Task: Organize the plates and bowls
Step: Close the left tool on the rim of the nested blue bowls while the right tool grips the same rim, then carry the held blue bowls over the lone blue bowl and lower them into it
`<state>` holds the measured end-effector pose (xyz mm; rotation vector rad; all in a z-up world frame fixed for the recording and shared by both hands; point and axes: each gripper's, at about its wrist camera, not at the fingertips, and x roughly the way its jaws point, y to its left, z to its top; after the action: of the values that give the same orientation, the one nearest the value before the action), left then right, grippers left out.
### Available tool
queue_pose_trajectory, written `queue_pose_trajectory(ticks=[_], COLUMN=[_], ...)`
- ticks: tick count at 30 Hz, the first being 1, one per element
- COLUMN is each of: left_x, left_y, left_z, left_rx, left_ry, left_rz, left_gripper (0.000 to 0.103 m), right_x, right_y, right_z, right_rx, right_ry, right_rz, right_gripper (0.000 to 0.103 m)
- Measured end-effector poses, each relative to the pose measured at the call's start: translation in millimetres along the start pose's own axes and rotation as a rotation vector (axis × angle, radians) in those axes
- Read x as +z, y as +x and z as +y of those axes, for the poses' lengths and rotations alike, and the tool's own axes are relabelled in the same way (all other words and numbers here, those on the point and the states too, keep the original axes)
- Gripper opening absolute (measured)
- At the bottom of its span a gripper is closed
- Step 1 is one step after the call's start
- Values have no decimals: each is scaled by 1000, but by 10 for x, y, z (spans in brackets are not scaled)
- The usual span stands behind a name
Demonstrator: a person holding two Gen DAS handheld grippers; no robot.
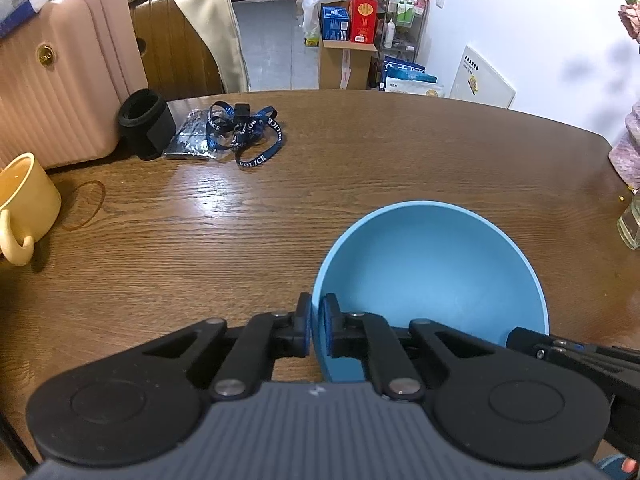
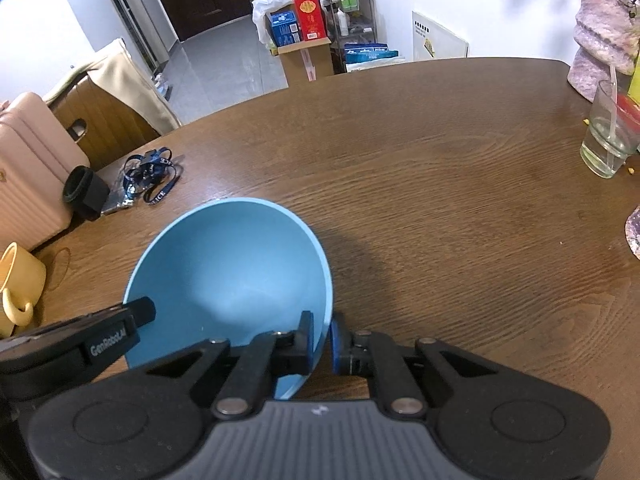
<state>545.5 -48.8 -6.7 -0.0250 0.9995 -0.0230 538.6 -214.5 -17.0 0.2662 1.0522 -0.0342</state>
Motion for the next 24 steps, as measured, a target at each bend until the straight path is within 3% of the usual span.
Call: queue_pose_trajectory(ticks=[24], left_x=[-251], left_y=[-763], left_z=[11], left_rx=[16], left_ry=[17], left_rz=[-71], left_gripper=[7], right_x=[-331], right_y=[-705], right_z=[28], right_rx=[30], right_ry=[1], right_rz=[-61], right_gripper=[8])
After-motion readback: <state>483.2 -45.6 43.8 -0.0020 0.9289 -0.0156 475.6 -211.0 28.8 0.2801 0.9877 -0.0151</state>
